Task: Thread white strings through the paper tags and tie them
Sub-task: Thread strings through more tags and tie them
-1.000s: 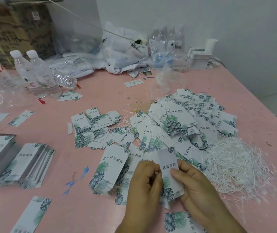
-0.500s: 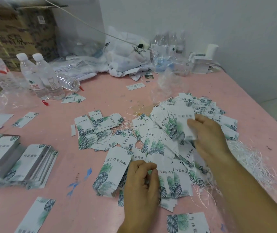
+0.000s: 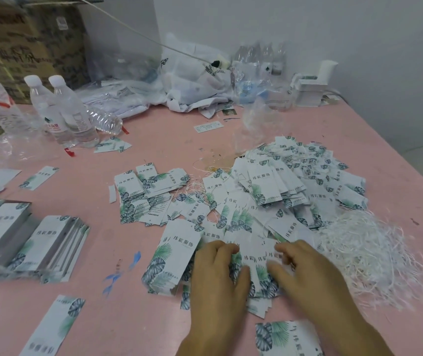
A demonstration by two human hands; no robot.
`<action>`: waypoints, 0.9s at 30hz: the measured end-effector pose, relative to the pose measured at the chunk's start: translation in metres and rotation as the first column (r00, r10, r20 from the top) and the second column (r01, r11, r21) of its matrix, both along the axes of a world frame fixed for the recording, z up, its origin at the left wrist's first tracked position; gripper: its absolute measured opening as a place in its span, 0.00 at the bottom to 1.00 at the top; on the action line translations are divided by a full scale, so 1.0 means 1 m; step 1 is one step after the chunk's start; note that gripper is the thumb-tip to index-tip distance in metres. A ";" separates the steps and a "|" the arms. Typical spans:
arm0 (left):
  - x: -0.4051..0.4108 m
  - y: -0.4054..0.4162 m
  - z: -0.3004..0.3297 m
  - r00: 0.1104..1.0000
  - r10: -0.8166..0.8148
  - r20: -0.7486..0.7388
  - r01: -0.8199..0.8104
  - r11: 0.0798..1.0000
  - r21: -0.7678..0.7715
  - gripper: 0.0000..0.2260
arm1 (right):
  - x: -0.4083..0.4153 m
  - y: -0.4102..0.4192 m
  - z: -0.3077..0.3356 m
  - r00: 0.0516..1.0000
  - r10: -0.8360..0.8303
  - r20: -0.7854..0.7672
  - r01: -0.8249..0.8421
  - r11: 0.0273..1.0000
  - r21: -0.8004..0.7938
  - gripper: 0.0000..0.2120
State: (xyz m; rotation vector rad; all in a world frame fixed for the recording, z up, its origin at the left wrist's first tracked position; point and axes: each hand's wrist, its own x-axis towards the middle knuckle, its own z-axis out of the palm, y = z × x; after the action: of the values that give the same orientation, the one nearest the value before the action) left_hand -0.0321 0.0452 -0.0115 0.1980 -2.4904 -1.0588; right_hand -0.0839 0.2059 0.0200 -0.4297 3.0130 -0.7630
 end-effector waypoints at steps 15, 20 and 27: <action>0.002 0.001 -0.004 0.996 -0.033 0.079 0.034 0.999 -0.009 0.16 | 0.005 0.001 -0.013 0.994 0.028 0.110 -0.033 0.998 0.045 0.25; 0.001 0.002 -0.004 0.997 -0.034 0.067 0.034 0.999 -0.007 0.16 | 0.001 0.002 -0.007 0.975 -0.071 0.210 0.096 0.989 -0.114 0.15; 0.001 0.001 -0.007 0.997 -0.043 0.067 0.041 0.999 0.028 0.16 | -0.006 0.009 -0.005 0.957 -0.096 0.273 0.190 0.920 -0.343 0.03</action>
State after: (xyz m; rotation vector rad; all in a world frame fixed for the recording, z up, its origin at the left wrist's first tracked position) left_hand -0.0311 0.0459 -0.0181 0.1936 -2.5516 -1.1208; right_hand -0.0900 0.2153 0.0146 -0.0965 2.6848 -1.2927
